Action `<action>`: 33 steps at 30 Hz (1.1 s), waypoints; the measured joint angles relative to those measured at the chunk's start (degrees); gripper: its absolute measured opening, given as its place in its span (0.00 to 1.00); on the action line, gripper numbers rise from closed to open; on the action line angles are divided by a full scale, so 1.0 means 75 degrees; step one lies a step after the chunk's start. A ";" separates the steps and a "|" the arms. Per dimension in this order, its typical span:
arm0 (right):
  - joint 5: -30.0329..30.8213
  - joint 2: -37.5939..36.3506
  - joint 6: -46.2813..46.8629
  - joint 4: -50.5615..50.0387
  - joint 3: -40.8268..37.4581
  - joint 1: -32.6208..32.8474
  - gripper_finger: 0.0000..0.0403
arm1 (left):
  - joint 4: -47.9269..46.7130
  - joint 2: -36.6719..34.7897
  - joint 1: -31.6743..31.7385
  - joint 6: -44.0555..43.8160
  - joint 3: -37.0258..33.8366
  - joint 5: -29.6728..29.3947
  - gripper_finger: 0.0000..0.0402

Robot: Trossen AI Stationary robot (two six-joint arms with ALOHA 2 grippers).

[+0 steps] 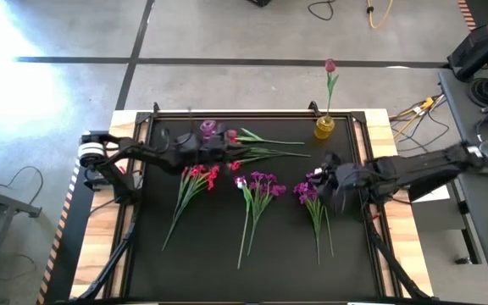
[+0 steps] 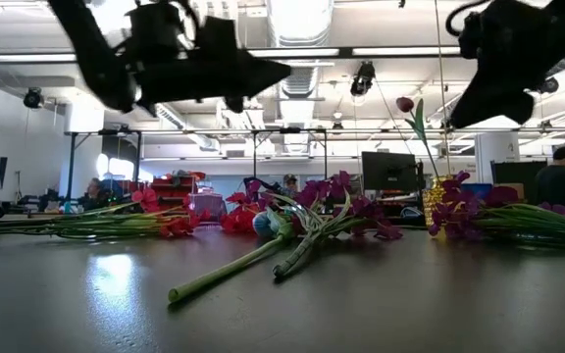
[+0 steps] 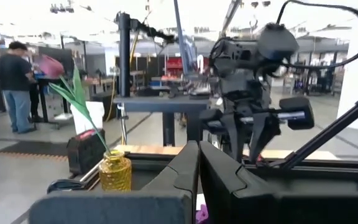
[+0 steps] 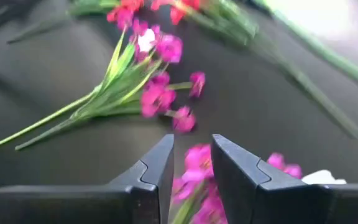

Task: Sort flowers into vase by color
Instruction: Put the right purple flowers into the yellow vase

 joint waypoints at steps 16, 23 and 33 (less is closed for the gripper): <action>-0.0269 0.4986 0.7582 -0.2768 0.2097 0.3011 0.54 | 0.1666 -0.0364 0.0012 0.0002 -0.1946 -0.0009 0.00; -0.0986 0.6466 0.8091 -0.3453 0.2985 0.2789 0.64 | 0.1669 -0.0364 0.0012 0.0018 -0.1972 -0.0009 0.00; -0.1311 0.6446 0.8229 -0.3279 0.2831 0.2490 0.55 | 0.1675 -0.0361 0.0012 0.0114 -0.1972 -0.0003 0.00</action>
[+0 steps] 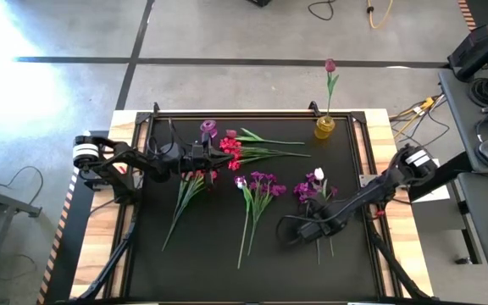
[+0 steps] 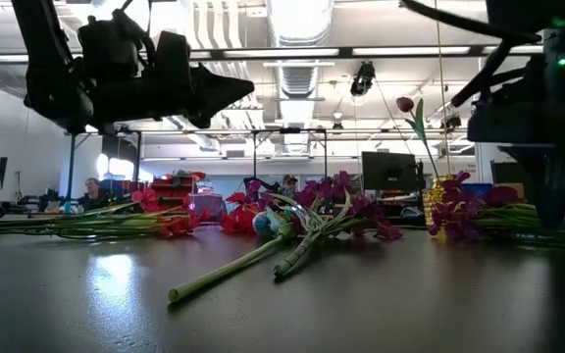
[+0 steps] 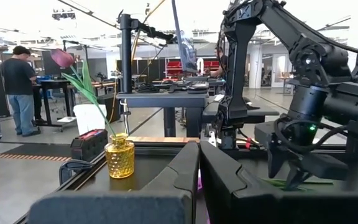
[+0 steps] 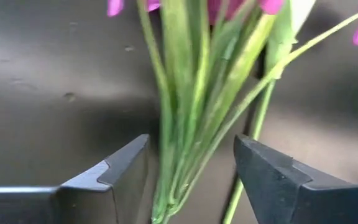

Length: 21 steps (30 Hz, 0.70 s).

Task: Sort flowers into vase by color
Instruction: Put the right purple flowers into the yellow vase

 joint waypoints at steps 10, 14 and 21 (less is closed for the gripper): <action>-0.0215 -0.0071 0.0322 0.1179 -0.0679 0.0000 0.48 | 0.0003 0.0006 0.0000 -0.0029 0.0000 0.0015 0.00; -0.0169 -0.0121 0.0210 0.1116 -0.0670 0.0000 0.46 | 0.0009 0.0006 0.0000 -0.0032 0.0000 0.0017 0.00; 0.1211 -0.0691 -0.0450 0.0875 -0.0615 0.0016 0.17 | 0.0017 0.0006 0.0000 -0.0032 0.0000 0.0017 0.00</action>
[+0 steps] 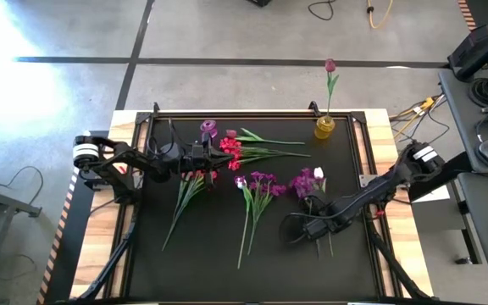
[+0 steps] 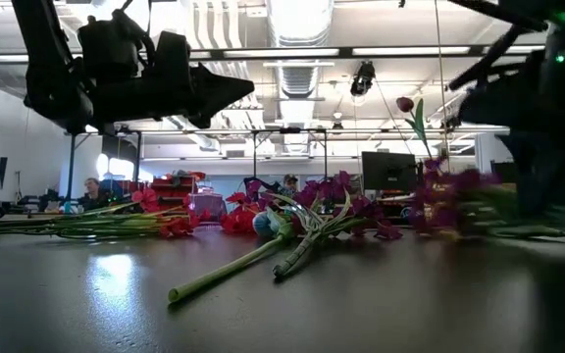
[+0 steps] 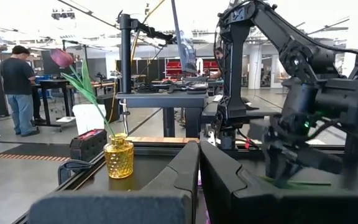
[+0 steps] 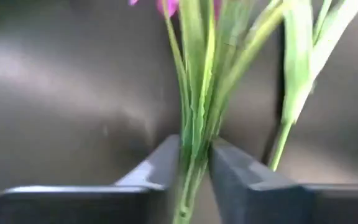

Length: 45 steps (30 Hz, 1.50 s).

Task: Sort flowers into vase by color
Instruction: Put the right purple flowers into the yellow vase

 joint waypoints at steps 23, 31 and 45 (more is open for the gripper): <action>0.9582 -0.1514 -0.3582 -0.0962 -0.0075 -0.2182 0.04 | 0.0047 0.0000 0.0000 0.0000 -0.0015 0.0005 0.00; 0.9576 -0.1494 -0.3611 -0.1075 -0.0149 -0.3934 0.04 | 0.0058 0.0000 0.0000 0.0000 -0.0015 0.0003 0.00; 0.8995 -0.1645 -0.6634 -0.1030 0.1527 -0.4631 0.02 | 0.0064 0.0003 0.0000 0.0153 -0.0015 0.0003 0.00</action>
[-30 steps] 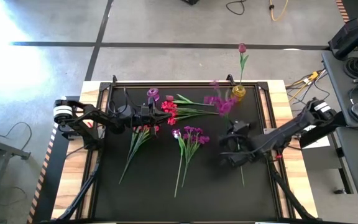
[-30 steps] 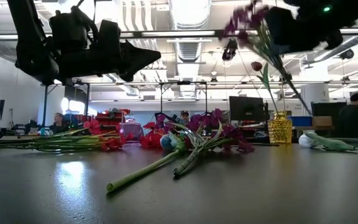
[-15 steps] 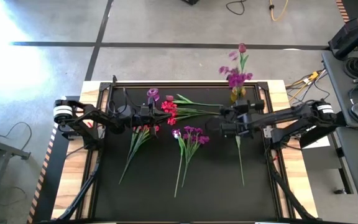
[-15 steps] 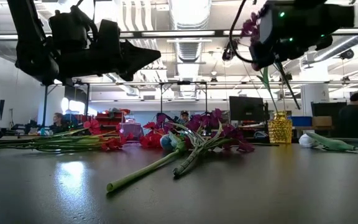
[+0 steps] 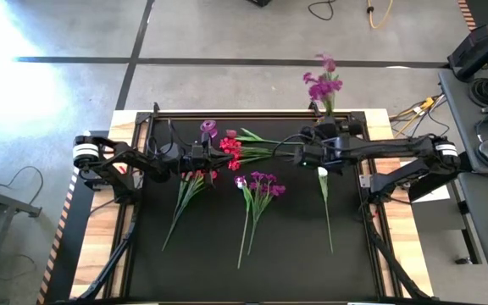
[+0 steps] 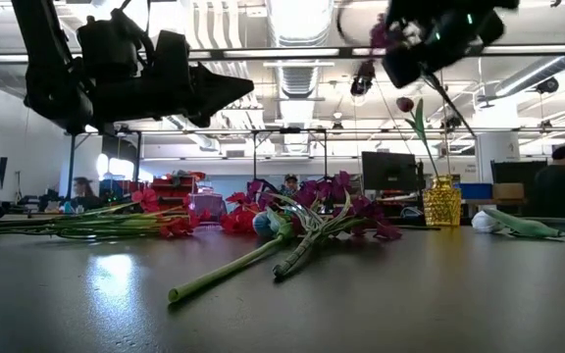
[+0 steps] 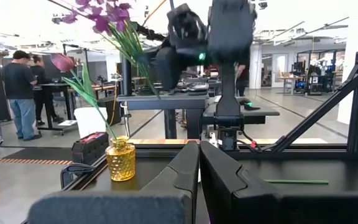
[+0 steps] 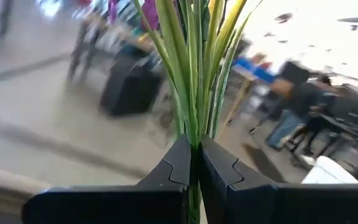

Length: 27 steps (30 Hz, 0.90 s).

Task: Sort flowers into vase by color
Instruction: Put the right purple flowers into the yellow vase

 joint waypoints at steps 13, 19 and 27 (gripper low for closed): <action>-0.5741 0.0000 -0.7488 0.6212 -0.0364 -0.1083 0.02 | -0.0006 0.0000 0.0000 0.0046 0.0000 0.0000 0.00; -0.5419 -0.0003 -0.9039 0.9865 -0.1579 -0.1726 0.02 | -0.0014 0.0000 0.0000 0.0048 -0.0006 0.0000 0.00; -0.4325 -0.0009 -1.1349 1.5153 -0.3440 -0.2072 0.02 | -0.0050 0.0000 0.0000 0.0108 -0.0006 0.0000 0.00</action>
